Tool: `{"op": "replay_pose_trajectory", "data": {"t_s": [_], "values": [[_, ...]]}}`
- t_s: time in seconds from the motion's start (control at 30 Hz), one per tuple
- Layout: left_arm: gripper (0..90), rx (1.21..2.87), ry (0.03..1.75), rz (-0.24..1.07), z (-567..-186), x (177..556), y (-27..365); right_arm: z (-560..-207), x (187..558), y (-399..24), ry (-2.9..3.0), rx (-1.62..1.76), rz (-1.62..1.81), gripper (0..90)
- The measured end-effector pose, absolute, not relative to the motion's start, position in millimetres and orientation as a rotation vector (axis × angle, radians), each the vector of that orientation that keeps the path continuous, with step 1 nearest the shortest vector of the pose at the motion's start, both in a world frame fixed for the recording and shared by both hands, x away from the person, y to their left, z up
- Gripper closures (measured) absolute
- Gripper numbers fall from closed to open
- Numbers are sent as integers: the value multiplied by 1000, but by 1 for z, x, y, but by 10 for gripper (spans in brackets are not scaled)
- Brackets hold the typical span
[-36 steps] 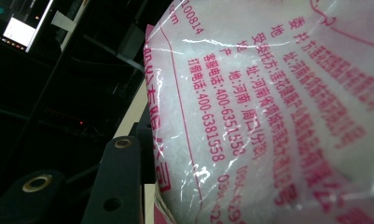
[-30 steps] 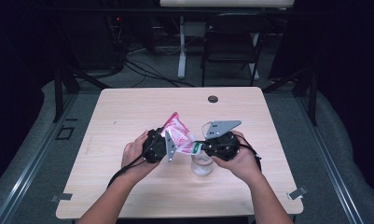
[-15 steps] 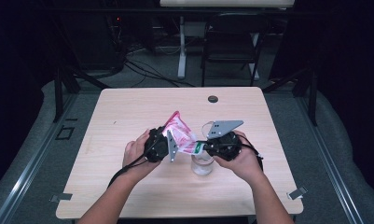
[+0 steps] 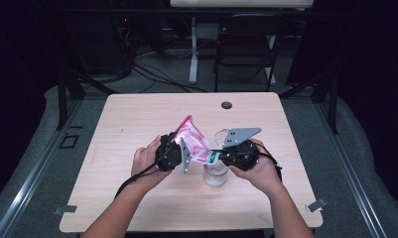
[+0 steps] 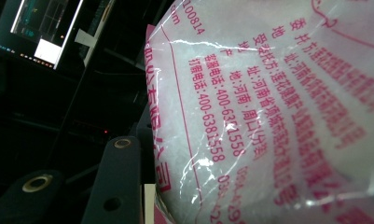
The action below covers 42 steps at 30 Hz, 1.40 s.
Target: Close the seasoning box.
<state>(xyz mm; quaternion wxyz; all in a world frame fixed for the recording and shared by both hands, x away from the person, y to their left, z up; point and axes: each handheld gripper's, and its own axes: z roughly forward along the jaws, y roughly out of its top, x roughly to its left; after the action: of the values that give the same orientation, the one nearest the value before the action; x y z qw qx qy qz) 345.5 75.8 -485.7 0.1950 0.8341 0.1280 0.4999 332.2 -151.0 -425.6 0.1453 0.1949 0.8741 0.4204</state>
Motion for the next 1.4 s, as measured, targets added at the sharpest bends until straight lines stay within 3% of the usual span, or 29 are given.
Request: {"op": "replay_pose_trajectory", "data": {"t_s": [1.4], "values": [[585, 2349, 272, 1495, -483, 344, 66, -436, 329, -160, 2549, 569, 1171, 900]]}}
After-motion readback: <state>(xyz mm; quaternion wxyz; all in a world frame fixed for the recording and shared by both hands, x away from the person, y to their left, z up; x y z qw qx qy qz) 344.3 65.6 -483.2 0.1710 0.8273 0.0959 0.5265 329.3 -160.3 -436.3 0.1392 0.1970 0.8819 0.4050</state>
